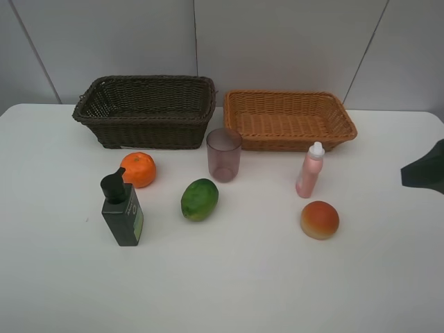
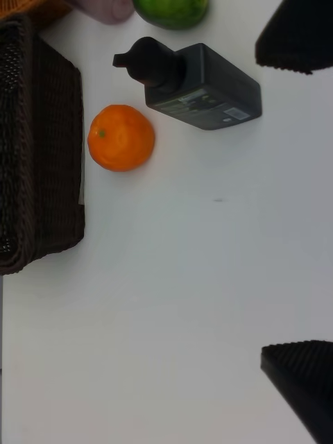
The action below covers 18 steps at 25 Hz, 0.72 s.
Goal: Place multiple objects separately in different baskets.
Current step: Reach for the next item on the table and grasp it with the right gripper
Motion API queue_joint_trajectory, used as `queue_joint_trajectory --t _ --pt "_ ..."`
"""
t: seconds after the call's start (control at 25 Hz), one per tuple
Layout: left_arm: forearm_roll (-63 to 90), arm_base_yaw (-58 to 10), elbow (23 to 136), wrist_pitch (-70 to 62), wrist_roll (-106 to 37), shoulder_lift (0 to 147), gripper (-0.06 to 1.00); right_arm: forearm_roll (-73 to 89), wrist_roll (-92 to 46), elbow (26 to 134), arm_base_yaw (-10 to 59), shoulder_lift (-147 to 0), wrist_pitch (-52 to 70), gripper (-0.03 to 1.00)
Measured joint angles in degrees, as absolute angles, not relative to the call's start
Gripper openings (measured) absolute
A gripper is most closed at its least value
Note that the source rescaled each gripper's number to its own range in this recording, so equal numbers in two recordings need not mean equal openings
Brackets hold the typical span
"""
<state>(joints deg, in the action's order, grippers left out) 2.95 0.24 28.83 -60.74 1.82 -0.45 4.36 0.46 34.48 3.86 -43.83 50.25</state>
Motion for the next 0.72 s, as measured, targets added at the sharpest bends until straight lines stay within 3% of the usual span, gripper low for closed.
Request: queue_joint_trajectory --t 0.28,0.72 --pt "3.0 0.2 28.8 -60.7 1.8 -0.5 1.00 4.5 0.6 34.5 16.9 -55.5 44.7 1.00" --pt "3.0 0.2 28.8 -60.7 1.8 -0.5 1.00 1.7 2.0 35.7 21.3 -70.6 40.1 1.00"
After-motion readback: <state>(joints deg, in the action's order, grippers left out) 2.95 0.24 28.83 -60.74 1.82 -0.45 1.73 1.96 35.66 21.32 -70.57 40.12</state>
